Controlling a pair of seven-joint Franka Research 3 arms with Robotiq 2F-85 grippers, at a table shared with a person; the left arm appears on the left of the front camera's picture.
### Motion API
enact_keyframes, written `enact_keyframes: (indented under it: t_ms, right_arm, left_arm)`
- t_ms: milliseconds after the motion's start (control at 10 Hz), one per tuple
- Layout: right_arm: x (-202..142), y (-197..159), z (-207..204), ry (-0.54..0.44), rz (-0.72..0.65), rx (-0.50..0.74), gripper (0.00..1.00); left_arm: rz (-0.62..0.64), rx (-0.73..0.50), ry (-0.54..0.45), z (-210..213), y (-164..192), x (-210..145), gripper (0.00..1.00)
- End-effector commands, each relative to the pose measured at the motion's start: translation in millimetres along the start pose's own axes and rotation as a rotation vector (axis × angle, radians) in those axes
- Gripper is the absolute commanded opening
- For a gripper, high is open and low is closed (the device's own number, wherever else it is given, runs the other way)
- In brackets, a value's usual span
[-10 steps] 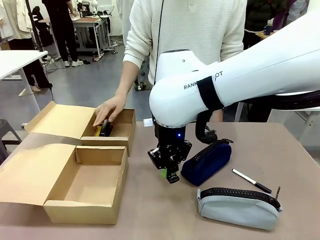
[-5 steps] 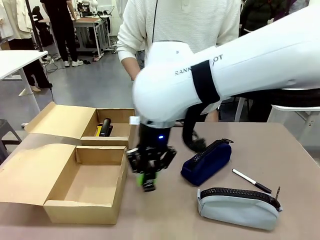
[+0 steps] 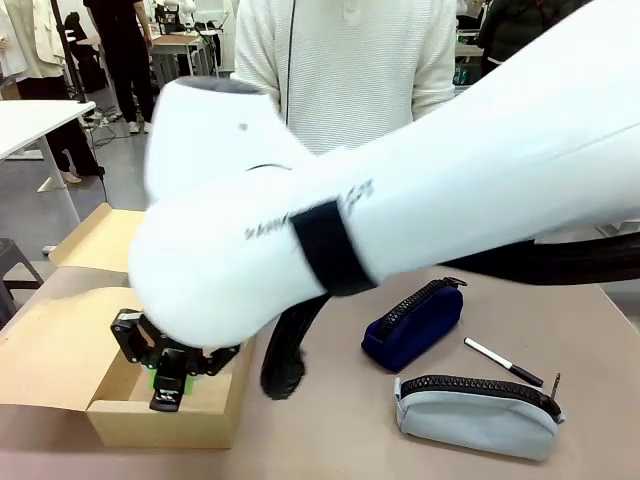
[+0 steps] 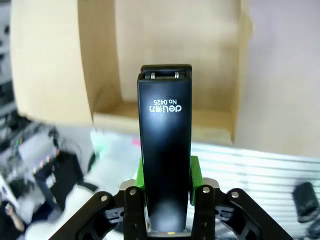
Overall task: Place items inside the box.
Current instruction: Pick up a Pencil pouch or Stapler and place it inside the Mailer Box closest to the robot.
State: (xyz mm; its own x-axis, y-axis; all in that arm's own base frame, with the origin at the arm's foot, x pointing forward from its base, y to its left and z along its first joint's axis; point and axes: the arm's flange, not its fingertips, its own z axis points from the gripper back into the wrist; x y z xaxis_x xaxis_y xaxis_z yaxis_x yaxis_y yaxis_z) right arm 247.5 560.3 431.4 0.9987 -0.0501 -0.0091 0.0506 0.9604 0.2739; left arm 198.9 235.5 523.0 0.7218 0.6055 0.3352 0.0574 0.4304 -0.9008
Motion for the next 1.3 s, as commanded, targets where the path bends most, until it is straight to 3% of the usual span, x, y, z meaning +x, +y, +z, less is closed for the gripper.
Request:
enact_keyframes:
  t_ms: [0,300,400,700,1200]
  right_arm:
    - [28,56,-33,-0.072,-0.054,-0.122,0.37]
    - [61,82,-47,-0.044,-0.011,-0.173,0.37]
    - [45,38,-56,-0.064,-0.016,-0.142,0.37]
    - [57,54,-62,-0.053,-0.024,-0.167,0.37]
    - [76,47,-92,-0.016,0.015,-0.121,0.37]
  left_arm:
    - [-0.02,-0.015,-0.005,-1,-1,0,1.0]
    - [-0.02,-0.015,-0.005,-1,-1,0,1.0]
    - [-0.02,-0.015,-0.005,-1,-1,0,1.0]
    - [-0.02,-0.015,-0.005,-1,-1,0,1.0]
    - [-0.02,-0.015,-0.005,-1,-1,0,1.0]
